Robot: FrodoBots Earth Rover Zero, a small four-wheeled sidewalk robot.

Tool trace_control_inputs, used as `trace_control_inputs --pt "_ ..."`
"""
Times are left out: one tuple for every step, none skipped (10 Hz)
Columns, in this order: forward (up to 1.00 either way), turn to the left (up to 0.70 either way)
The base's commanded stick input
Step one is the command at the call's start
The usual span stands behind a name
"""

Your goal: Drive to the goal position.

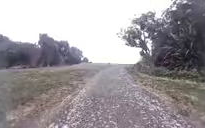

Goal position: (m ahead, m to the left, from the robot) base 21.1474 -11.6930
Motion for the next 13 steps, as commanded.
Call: trace_control_inputs --pt "0.60 0.00" --pt "0.60 0.00" --pt "0.60 0.00" --pt "0.60 0.00" --pt "0.60 0.00" --pt "0.60 0.00" --pt "0.60 -0.01" --pt "0.60 -0.03" --pt "0.60 -0.05" --pt "0.60 -0.07" --pt "0.60 -0.08" --pt "0.60 -0.08" --pt "0.60 -0.08"
